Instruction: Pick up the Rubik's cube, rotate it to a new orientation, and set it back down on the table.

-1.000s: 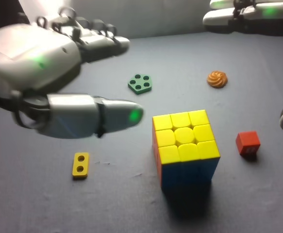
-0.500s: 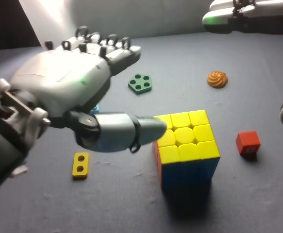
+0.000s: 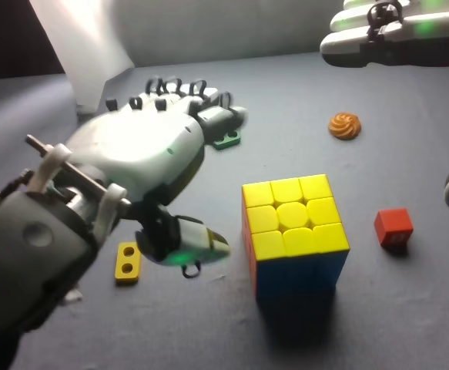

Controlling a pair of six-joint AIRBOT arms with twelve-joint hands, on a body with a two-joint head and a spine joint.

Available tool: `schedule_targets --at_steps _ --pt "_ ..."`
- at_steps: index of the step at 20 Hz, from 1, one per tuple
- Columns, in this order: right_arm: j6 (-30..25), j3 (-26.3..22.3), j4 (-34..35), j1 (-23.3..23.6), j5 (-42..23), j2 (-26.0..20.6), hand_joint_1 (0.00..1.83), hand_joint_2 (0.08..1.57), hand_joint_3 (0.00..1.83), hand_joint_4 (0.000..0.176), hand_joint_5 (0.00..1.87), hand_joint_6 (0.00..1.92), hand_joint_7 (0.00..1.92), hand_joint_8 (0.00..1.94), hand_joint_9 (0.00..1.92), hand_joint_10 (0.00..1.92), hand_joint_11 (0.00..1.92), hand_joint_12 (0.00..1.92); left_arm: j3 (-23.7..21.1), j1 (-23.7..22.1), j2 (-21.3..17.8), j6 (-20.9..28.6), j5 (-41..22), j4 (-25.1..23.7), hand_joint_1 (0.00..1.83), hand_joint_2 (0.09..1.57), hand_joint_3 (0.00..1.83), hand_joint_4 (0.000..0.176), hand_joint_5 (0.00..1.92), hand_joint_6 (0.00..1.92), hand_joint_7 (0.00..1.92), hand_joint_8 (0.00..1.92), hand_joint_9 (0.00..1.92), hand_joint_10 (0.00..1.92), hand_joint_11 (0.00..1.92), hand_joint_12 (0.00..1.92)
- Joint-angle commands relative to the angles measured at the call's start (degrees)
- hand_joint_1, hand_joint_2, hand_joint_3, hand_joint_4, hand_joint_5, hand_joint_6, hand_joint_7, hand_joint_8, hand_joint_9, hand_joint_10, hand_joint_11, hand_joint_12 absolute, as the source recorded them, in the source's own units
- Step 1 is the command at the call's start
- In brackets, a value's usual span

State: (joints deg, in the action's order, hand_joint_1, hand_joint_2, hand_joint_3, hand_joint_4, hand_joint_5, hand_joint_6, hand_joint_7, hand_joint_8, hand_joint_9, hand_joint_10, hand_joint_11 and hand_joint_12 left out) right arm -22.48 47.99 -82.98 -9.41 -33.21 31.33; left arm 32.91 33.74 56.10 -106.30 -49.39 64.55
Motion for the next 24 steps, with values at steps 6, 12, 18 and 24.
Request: schedule_targets --at_steps 6,12,18,24 --pt "-0.2 -0.2 3.5 0.8 -1.4 0.0 0.04 1.01 0.00 0.000 0.16 0.01 0.12 0.00 0.07 0.00 0.00 0.32 1.3 -1.4 5.0 0.1 -5.9 1.1 1.21 0.83 0.01 0.061 0.07 0.00 0.00 0.00 0.00 0.00 0.00 0.00" --pt "0.0 -0.2 3.5 0.9 -1.4 0.0 0.03 1.00 0.00 0.000 0.14 0.00 0.10 0.00 0.06 0.00 0.00 0.25 2.5 -1.7 9.1 0.1 -8.1 7.1 1.20 0.86 0.01 0.046 0.09 0.01 0.00 0.00 0.00 0.00 0.00 0.00" --pt "0.3 -0.2 3.5 0.9 -1.4 0.0 0.06 1.00 0.00 0.000 0.15 0.00 0.11 0.00 0.07 0.00 0.00 0.30 5.0 -1.8 12.9 -0.3 -8.1 9.5 1.20 0.86 0.01 0.062 0.09 0.00 0.00 0.00 0.00 0.00 0.00 0.00" --pt "0.4 -0.2 3.4 0.9 -1.4 0.0 0.09 0.99 0.00 0.000 0.16 0.00 0.11 0.00 0.07 0.00 0.00 0.32 7.0 -1.9 14.6 -1.5 -8.0 11.8 1.21 0.88 0.01 0.057 0.08 0.01 0.00 0.00 0.00 0.00 0.00 0.00"
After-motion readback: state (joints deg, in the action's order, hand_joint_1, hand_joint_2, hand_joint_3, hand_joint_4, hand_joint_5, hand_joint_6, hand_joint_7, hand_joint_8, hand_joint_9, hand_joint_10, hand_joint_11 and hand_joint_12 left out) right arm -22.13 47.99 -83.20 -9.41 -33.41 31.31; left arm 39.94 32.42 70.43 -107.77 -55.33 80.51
